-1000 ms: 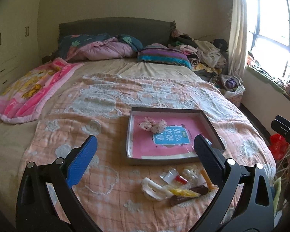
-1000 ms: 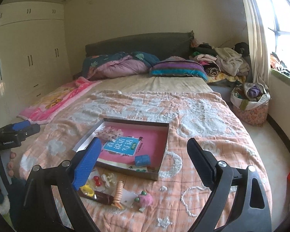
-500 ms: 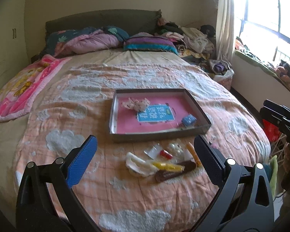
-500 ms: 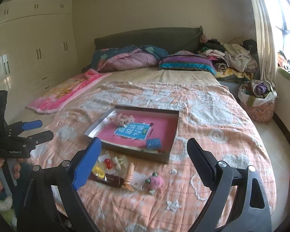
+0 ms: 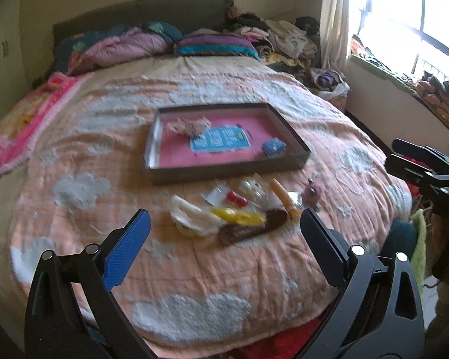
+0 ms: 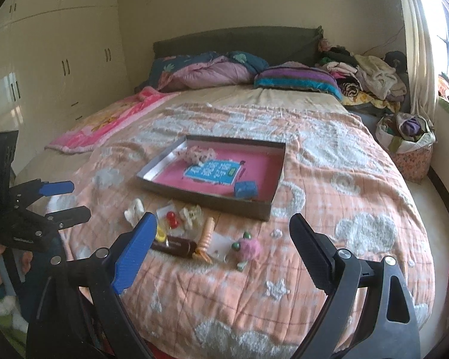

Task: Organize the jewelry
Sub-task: 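Lift both tools away from the tray back over the jewelry, then grasp the peach spiral with the right tool while the left tool grasps the yellow ties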

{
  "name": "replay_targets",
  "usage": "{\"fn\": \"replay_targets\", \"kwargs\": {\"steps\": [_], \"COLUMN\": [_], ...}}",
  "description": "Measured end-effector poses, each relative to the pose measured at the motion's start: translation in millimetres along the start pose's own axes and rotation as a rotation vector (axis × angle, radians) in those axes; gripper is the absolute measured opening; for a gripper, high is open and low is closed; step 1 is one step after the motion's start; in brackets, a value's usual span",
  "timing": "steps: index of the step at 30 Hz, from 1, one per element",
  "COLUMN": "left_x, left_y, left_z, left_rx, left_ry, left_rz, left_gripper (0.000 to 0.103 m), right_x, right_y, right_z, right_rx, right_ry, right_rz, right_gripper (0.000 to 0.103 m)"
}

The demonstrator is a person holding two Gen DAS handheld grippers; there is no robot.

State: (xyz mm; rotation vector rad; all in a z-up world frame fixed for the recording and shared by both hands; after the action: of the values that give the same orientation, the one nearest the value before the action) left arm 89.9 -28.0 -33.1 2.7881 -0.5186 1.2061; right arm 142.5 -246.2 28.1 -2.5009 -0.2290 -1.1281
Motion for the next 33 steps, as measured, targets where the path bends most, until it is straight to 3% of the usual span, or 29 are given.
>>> {"fn": "replay_targets", "kwargs": {"steps": [10,16,21,25,29,33], "left_x": [-24,-33,-36,-36,-33,-27], "left_y": [13,20,22,16,17,20], "left_z": [19,36,50,58,71,82], "left_rx": [-0.078,-0.166,-0.232,-0.283,-0.295,-0.322], "left_ry": [-0.065,-0.096,-0.111,-0.106,-0.128,-0.139], "left_rz": [-0.007,-0.05,-0.088,-0.163,-0.186,-0.195], "left_gripper": [0.094,0.093,0.093,0.085,0.077,0.075], "right_x": [-22,-32,-36,-42,-46,-47], "right_y": [5,5,5,5,-2,0], "right_z": [21,36,59,85,113,134], "right_rx": [0.008,0.028,0.062,0.074,0.095,0.102], "right_ry": [-0.084,-0.135,-0.198,-0.269,-0.319,-0.347], "right_rz": [-0.015,-0.019,-0.041,-0.039,-0.052,-0.037], "right_gripper": [0.089,0.088,0.074,0.054,0.049,0.039]}}
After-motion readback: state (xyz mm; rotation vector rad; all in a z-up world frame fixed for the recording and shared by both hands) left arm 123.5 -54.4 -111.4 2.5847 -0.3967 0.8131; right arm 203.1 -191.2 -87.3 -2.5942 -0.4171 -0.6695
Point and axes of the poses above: each gripper's, at about its wrist camera, not at the fingertips, and z roughly the way its jaws point, y to its right, x to its top, the point moved 5 cm from there along z, roughly the way its jaws point, and after that the axes turned 12 degrees about z, right-handed, at the moved point
